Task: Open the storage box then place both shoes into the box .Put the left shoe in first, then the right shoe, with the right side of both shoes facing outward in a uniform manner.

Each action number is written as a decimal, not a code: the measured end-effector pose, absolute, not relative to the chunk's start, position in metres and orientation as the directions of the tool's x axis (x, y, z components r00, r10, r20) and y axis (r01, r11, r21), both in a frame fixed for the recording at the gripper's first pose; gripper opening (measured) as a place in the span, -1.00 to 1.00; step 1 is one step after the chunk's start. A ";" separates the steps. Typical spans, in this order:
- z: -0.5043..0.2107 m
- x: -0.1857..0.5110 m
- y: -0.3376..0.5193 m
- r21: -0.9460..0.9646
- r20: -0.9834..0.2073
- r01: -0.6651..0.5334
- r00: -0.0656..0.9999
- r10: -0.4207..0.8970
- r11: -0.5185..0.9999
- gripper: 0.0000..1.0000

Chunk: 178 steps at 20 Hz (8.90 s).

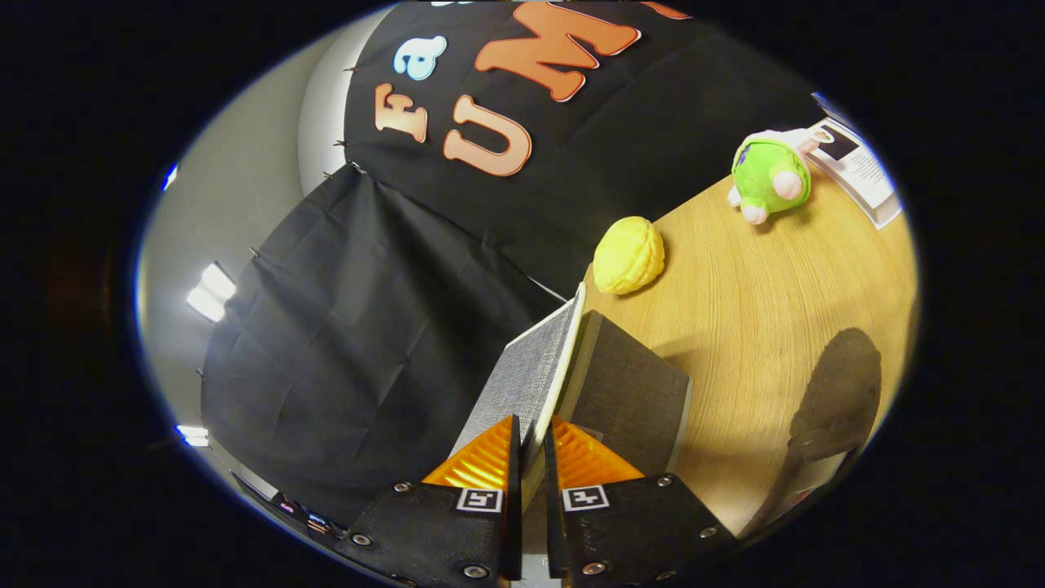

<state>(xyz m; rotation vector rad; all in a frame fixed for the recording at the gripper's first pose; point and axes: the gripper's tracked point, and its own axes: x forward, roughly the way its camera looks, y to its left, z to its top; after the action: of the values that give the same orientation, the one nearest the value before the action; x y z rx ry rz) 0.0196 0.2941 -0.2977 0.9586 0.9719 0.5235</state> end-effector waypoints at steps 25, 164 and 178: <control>-0.154 0.068 0.518 0.937 -0.229 -0.113 0.511 0.829 0.329 -0.71; -0.290 -0.038 0.156 0.307 -0.864 0.069 0.438 0.248 0.949 0.94; -0.380 -0.115 0.021 0.117 -0.958 0.196 0.280 0.059 0.974 0.89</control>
<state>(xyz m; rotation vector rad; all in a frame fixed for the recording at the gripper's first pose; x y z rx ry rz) -0.1154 0.0214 -0.3802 0.2289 1.2870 -0.0928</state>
